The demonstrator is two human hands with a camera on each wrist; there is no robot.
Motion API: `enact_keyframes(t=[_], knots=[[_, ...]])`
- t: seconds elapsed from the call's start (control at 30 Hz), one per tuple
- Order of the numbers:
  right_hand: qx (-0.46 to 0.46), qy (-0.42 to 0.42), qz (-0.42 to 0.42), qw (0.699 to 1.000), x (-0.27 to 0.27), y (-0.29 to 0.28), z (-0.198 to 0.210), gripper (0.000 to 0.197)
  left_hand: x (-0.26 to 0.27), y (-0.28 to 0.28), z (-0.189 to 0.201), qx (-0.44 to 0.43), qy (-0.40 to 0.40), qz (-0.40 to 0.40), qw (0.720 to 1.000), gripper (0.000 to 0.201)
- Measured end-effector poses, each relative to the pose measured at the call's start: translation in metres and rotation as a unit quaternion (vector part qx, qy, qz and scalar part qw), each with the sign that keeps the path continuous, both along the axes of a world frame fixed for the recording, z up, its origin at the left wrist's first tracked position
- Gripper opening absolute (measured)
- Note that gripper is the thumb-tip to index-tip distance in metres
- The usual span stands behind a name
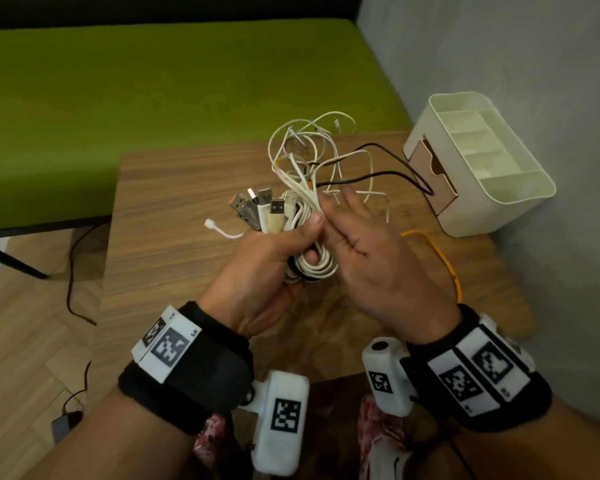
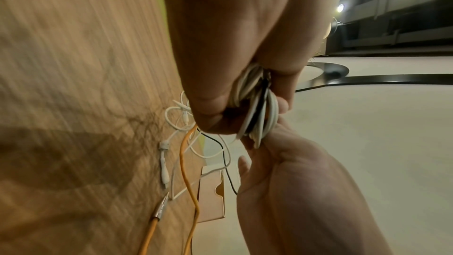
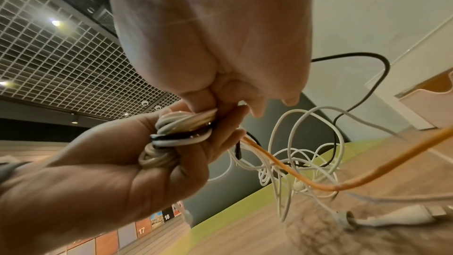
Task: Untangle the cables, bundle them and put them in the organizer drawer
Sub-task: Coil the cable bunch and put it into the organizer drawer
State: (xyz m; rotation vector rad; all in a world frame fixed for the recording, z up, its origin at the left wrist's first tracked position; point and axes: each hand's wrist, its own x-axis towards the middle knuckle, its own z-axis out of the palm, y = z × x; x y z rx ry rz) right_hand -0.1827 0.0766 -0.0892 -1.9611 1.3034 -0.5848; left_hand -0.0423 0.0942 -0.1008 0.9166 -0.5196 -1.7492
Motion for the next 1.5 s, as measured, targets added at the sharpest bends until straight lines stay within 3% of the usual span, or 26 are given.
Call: enact_keyframes(t=[0.1, 0.27, 0.4, 0.53, 0.6, 0.63, 0.7, 0.8, 0.9, 1.0, 1.1, 1.17, 1.3, 1.37, 1.43, 1.5], knots=[[-0.039, 0.029, -0.003, 0.999, 0.002, 0.001, 0.001, 0.043, -0.002, 0.001, -0.002, 0.013, -0.013, 0.007, 1.0, 0.054], [-0.057, 0.113, -0.018, 0.992, 0.0, -0.004, -0.004, 0.049, -0.001, 0.001, 0.0, 0.009, -0.003, 0.01, 1.0, 0.042], [-0.062, 0.066, 0.013, 0.996, -0.002, -0.006, -0.004, 0.047, -0.001, 0.001, 0.005, 0.017, 0.001, -0.012, 1.0, 0.046], [0.058, 0.049, 0.092, 0.993, -0.006, -0.009, 0.004, 0.055, 0.002, -0.002, 0.003, 0.042, 0.029, -0.011, 0.999, 0.052], [0.087, -0.013, 0.081, 0.993, -0.009, -0.009, 0.007, 0.057, 0.004, -0.005, 0.002, 0.054, 0.012, -0.002, 0.998, 0.05], [0.073, -0.055, 0.058, 0.994, -0.011, -0.009, 0.008, 0.053, 0.006, -0.006, 0.002, 0.058, 0.005, -0.001, 0.998, 0.04], [-0.043, -0.096, 0.0, 0.994, -0.015, -0.01, 0.008, 0.041, 0.009, -0.008, 0.002, 0.055, -0.001, -0.009, 0.998, 0.017], [-0.21, -0.081, -0.01, 0.974, -0.022, -0.017, 0.007, 0.036, 0.01, -0.007, 0.003, 0.041, -0.025, -0.036, 0.998, 0.01], [-0.248, -0.058, 0.036, 0.966, -0.02, -0.019, 0.002, 0.05, 0.006, -0.004, 0.004, 0.043, -0.012, -0.079, 0.996, 0.01], [-0.23, -0.046, 0.056, 0.971, -0.018, -0.019, -0.005, 0.055, 0.004, -0.002, 0.005, 0.044, 0.006, -0.104, 0.994, 0.008], [-0.245, -0.076, 0.02, 0.966, -0.019, -0.018, -0.001, 0.033, 0.009, -0.003, 0.006, 0.033, 0.024, -0.085, 0.996, 0.012], [-0.203, -0.095, 0.035, 0.974, -0.019, -0.014, 0.002, 0.015, 0.016, -0.005, 0.007, 0.016, 0.073, -0.066, 0.995, 0.016], [-0.002, -0.05, 0.087, 0.995, -0.007, -0.006, -0.013, 0.026, 0.019, -0.003, 0.009, -0.005, 0.222, -0.122, 0.967, 0.014], [0.062, -0.124, 0.073, 0.988, -0.001, -0.006, -0.023, 0.035, 0.012, 0.001, 0.007, 0.006, 0.262, -0.173, 0.949, 0.019], [0.16, -0.221, 0.054, 0.96, 0.005, -0.005, -0.025, 0.02, 0.006, 0.004, 0.005, 0.012, 0.277, -0.219, 0.936, 0.023], [0.199, -0.239, 0.047, 0.949, 0.008, -0.005, -0.023, 0.007, 0.004, 0.005, 0.003, 0.01, 0.27, -0.248, 0.93, 0.025]])
